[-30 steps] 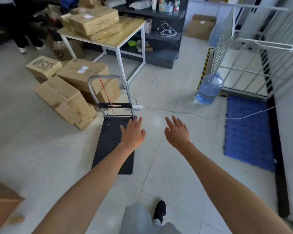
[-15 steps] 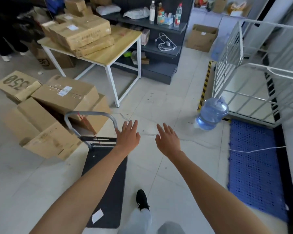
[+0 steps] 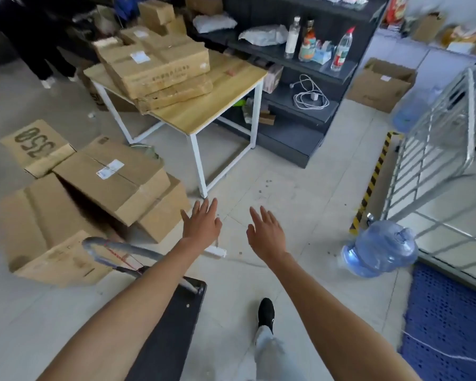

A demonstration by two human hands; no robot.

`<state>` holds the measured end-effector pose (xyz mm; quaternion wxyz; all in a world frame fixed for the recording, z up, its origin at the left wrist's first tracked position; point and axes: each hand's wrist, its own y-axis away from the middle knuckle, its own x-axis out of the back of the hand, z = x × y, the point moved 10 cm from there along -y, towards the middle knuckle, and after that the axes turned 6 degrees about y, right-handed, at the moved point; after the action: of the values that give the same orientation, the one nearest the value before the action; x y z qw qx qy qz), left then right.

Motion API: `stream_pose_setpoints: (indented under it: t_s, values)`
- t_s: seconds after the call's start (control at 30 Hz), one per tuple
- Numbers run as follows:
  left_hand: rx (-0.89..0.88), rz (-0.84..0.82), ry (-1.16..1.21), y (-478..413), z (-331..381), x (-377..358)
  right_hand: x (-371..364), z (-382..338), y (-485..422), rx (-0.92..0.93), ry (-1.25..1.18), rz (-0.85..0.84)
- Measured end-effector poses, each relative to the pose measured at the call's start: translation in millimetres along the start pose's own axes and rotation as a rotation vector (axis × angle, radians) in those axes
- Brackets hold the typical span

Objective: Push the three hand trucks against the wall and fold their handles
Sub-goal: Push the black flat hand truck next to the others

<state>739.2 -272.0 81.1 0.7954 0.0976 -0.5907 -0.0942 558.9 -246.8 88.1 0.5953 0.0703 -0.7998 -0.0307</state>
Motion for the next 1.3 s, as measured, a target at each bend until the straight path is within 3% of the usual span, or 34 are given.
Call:
stream_pose_setpoints:
  t_s: [0.23, 0.37, 0.53, 0.77, 0.9, 1.07, 1.3]
  values:
    - [0.352, 0.142, 0.157, -70, -98, 66, 21, -103, -159, 0.368, 0.099, -0.064]
    - [0.578, 0.29, 0.216, -64, -182, 94, 2, -206, -209, 0.629, 0.138, -0.13]
    - [0.859, 0.319, 0.408, -46, -277, 84, -49, -319, -231, 0.874, 0.205, -0.235]
    - [1.182, 0.306, 0.567, 27, -350, 50, -110, -428, -189, 1.218, 0.225, -0.38]
    - [1.416, 0.403, 0.623, 105, -370, 21, -138, -478, -130, 1.493, 0.288, -0.457]
    - [1.689, 0.464, 0.76, 174, -340, -26, -180, -498, -55, 1.771, 0.369, -0.578]
    - [1.976, 0.559, 0.841, 197, -300, -58, -222, -497, 0, 2.089, 0.575, -0.717]
